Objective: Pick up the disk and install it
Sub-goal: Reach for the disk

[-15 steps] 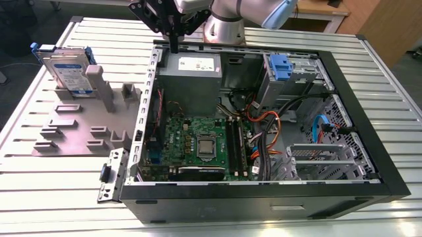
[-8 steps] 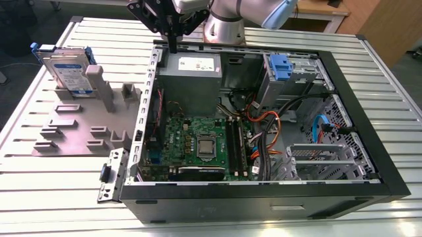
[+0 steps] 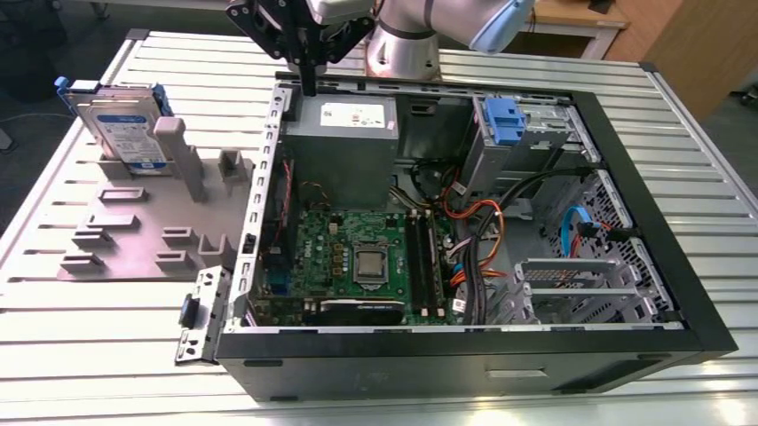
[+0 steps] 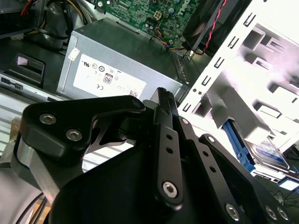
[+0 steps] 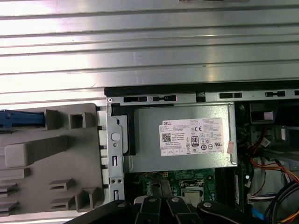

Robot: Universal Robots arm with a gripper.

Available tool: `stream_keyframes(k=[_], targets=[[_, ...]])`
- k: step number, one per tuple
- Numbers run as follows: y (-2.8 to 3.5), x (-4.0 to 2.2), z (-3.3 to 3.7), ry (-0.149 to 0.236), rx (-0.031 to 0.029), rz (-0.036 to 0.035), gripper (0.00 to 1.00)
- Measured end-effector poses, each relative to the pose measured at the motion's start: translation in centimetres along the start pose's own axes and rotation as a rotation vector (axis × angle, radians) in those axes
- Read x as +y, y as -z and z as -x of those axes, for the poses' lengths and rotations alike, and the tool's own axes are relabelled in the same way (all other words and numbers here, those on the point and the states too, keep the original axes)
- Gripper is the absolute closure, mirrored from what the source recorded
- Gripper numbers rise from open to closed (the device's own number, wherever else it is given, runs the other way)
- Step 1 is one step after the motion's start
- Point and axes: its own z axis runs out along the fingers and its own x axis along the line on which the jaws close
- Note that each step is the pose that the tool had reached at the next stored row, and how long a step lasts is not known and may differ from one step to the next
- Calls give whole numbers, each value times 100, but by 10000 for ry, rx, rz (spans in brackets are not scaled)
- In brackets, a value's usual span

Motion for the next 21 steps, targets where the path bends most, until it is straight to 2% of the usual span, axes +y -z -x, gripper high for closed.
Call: stream_keyframes(k=[6, 21], targets=[[0, -1, -12, 0, 1, 0, 89], [1, -9, -113, 0, 0, 0, 89]])
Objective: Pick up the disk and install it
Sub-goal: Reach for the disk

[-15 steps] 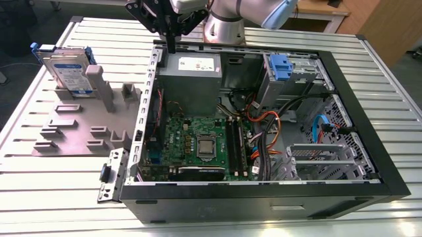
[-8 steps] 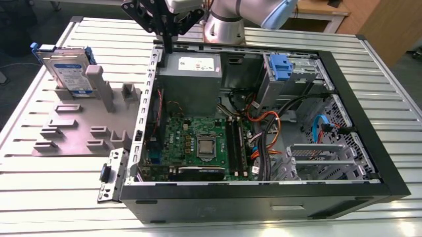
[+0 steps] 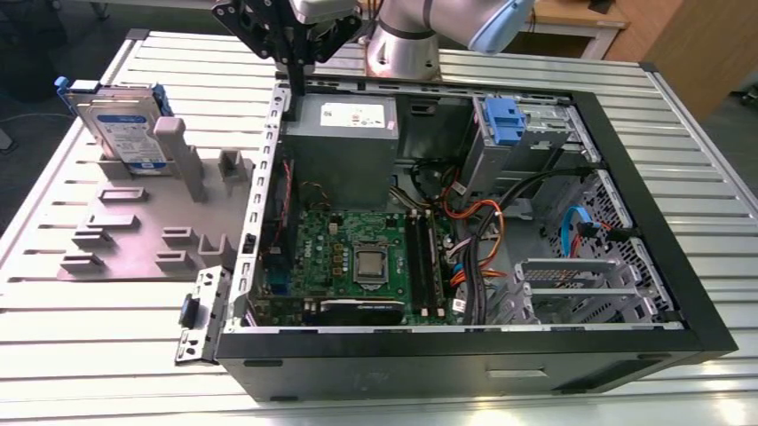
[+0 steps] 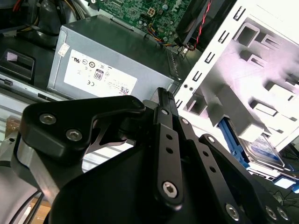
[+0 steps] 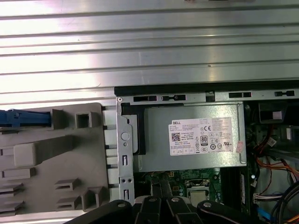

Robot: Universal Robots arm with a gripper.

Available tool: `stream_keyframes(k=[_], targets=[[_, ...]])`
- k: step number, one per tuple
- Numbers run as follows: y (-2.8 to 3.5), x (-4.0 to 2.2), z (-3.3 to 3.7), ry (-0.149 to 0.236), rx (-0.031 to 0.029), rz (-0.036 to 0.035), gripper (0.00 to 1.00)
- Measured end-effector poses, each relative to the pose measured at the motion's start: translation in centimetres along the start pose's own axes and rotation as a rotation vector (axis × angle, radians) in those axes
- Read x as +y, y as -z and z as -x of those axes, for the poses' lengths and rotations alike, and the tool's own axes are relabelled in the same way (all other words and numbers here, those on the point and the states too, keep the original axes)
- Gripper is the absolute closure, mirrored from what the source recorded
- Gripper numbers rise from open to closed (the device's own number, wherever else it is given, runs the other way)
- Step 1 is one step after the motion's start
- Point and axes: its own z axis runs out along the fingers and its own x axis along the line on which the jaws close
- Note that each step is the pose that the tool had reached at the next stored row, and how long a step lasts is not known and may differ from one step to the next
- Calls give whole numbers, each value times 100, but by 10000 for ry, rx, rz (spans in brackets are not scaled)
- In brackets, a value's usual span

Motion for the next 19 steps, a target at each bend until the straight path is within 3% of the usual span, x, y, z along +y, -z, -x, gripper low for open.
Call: stream_keyframes(k=[19], targets=[[1, -4, -45, -1, 0, 0, 89]])
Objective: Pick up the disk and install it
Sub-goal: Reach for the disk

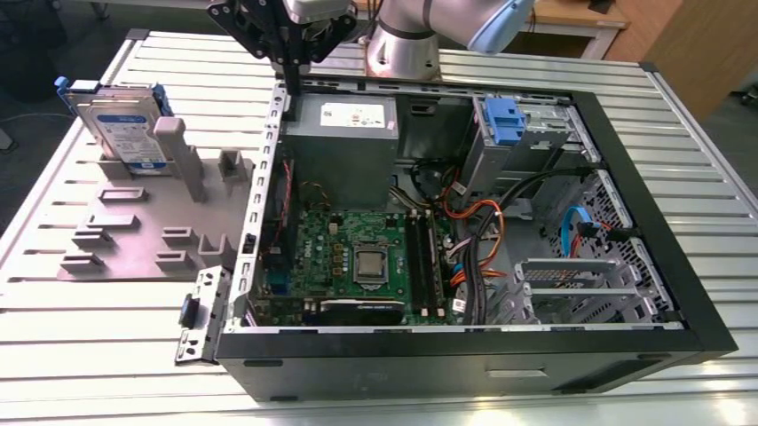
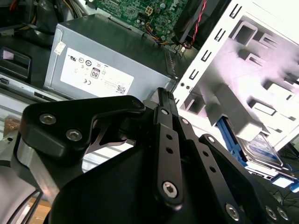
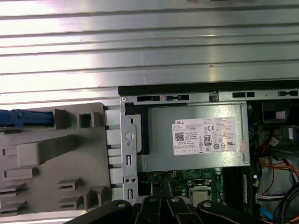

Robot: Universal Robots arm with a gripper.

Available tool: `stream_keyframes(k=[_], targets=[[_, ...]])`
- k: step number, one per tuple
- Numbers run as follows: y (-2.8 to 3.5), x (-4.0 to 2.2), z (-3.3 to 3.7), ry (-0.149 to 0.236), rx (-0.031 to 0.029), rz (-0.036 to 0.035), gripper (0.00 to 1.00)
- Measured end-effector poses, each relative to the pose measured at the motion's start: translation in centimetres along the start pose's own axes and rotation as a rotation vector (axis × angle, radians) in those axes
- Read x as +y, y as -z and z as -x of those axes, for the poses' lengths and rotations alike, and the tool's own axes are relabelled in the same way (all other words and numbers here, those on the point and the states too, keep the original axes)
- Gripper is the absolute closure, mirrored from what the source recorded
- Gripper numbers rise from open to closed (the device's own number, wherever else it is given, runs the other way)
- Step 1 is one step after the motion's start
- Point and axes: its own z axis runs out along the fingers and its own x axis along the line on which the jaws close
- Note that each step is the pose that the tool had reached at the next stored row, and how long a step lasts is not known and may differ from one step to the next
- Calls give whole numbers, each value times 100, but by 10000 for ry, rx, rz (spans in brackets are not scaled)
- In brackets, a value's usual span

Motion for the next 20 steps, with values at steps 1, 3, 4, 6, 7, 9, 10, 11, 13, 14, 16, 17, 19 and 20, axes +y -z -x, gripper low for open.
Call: stream_keyframes(k=[1, 3, 4, 6, 7, 9, 10, 11, 13, 14, 16, 17, 19, 20], targets=[[0, 0, -2, 1, 0, 0, 89], [-1, 0, -4, 2, 0, 0, 89], [-1, 0, -7, 1, 0, 1, 89], [-1, -1, -16, 0, 0, 0, 89], [-1, -2, -23, 1, 0, 0, 89], [-1, -2, -34, 1, 0, -1, 89], [0, -3, -42, 1, 1, -1, 89], [-1, -3, -48, 1, 0, 0, 89], [-1, -4, -63, 1, 1, -1, 89], [-1, -5, -72, 1, 0, 0, 89], [-1, -7, -112, 0, 0, 0, 89], [-2, -8, -127, 1, 0, 0, 89], [-2, -8, -138, 1, 0, 1, 89], [-2, -8, -138, 2, 0, 1, 89]])
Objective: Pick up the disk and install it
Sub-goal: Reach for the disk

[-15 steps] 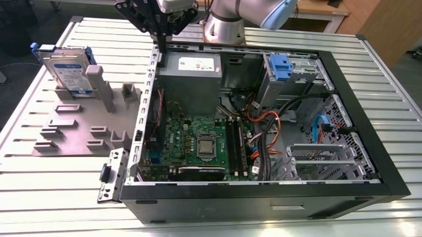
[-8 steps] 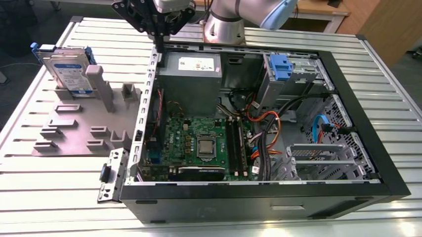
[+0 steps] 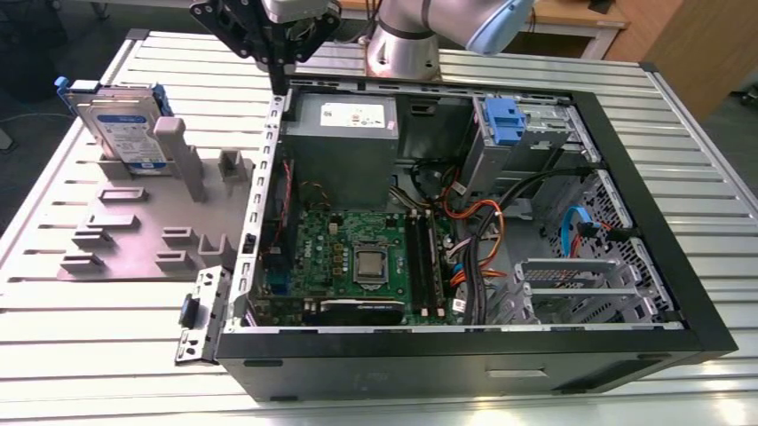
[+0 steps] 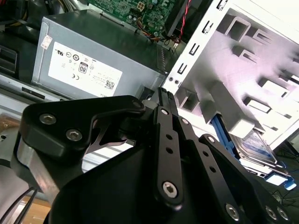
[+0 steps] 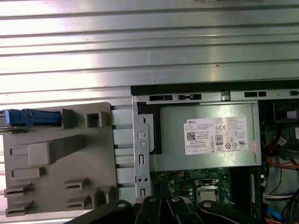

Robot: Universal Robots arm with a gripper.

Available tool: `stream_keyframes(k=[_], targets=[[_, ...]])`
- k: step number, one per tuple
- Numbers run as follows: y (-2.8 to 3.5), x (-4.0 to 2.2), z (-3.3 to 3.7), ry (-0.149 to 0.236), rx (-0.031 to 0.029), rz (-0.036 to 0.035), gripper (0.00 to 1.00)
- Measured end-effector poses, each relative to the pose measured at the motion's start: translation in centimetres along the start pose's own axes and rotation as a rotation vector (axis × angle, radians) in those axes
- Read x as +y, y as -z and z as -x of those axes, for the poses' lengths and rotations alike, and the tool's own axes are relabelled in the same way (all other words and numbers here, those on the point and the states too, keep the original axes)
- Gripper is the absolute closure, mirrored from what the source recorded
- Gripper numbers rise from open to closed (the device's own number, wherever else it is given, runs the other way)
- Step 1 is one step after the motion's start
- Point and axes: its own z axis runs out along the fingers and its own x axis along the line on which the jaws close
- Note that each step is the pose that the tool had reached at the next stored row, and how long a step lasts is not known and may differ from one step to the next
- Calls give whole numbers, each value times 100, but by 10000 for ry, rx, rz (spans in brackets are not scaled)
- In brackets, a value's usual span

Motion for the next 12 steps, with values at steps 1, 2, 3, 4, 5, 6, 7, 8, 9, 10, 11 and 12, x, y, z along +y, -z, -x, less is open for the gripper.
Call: stream_keyframes(k=[1, 2, 3, 4, 5, 6, 7, 8, 9, 10, 11, 12], targets=[[0, 0, 0, 1, 0, 0, 89], [0, 0, 0, 1, 1, -2, 89], [1, 0, -1, 0, 4, -4, 89], [0, 0, 0, -1, 31, -4, 89], [0, 0, 3, -5, 109, -11, 89], [0, 0, 4, -8, 176, -15, 89], [-1, 0, 4, -10, 223, -18, 89], [-2, 0, 4, -12, 258, -20, 89], [-2, 0, 4, -12, 261, -22, 89], [-3, 0, 3, -13, 262, -23, 89], [-3, 0, 4, -13, 262, -23, 89], [-4, 0, 4, -12, 263, -24, 89]])
